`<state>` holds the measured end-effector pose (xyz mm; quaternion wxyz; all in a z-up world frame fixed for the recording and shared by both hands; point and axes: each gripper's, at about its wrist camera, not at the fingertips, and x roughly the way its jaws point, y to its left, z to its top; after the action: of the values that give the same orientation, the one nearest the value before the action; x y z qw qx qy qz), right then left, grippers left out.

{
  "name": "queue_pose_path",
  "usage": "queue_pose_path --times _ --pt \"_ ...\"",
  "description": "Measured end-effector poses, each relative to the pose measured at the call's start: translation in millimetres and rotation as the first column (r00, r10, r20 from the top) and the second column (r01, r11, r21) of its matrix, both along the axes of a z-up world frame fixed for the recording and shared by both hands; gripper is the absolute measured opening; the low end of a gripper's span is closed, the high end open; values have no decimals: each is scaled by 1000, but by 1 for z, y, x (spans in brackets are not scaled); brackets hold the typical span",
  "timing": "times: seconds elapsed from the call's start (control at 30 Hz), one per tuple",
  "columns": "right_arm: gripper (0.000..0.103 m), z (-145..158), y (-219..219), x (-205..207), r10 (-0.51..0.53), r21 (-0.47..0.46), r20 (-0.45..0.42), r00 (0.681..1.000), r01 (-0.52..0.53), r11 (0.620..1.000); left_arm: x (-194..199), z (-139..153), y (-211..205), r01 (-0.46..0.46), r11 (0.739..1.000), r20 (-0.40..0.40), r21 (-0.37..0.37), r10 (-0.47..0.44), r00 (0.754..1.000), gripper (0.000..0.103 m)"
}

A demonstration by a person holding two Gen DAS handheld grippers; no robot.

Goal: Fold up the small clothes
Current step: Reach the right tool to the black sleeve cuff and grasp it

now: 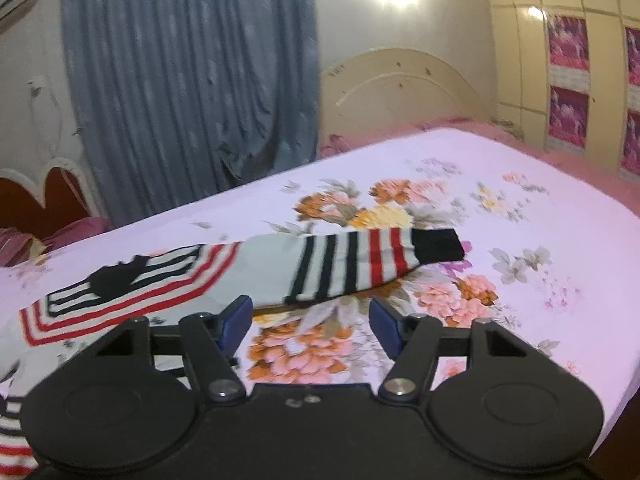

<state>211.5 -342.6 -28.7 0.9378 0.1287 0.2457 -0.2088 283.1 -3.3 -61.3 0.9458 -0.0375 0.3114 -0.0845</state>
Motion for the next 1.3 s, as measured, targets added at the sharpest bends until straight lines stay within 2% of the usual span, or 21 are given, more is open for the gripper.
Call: queue_pose_path --times 0.1,0.13,0.2,0.3,0.4,0.57,0.7,0.9,1.03,1.13,1.17,1.3 --pt "53 -14 -31 20 -26 48 -5 1000 26 998 25 -6 -17 -17 1000 -30 20 18 999 103" --pt "45 -20 -44 29 -40 68 -10 999 41 997 35 -8 -25 -22 999 -44 26 23 999 103" --pt "39 -30 -72 43 -72 101 -11 997 73 992 53 -10 -41 -20 999 -49 47 22 999 103" --pt "41 -45 -110 57 -114 162 10 993 111 981 80 -17 -68 -20 995 -75 94 27 997 103" --pt "50 -65 -150 73 -161 242 17 987 152 958 101 -24 -98 -13 992 -98 122 25 995 103" --pt "48 -105 -206 98 -224 381 5 975 205 901 123 -40 -135 12 982 -153 189 17 988 103" --pt "45 -129 -229 110 -250 464 -8 968 226 857 137 -48 -149 0 979 -176 206 37 984 103" --pt "45 -131 -229 121 -251 462 28 968 210 862 159 -53 -161 -23 980 -191 199 62 980 103" --pt "34 -130 -231 125 -264 447 25 964 225 866 168 -49 -162 -21 982 -173 185 54 983 103" --pt "26 -129 -233 129 -260 405 1 966 238 883 171 -47 -156 -29 985 -164 171 57 985 103" --pt "26 -129 -235 130 -259 402 -3 966 238 884 171 -47 -151 -33 986 -162 165 60 985 103" --pt "43 -124 -234 136 -200 430 -21 980 189 883 172 -52 -128 -49 988 -163 144 72 984 103"
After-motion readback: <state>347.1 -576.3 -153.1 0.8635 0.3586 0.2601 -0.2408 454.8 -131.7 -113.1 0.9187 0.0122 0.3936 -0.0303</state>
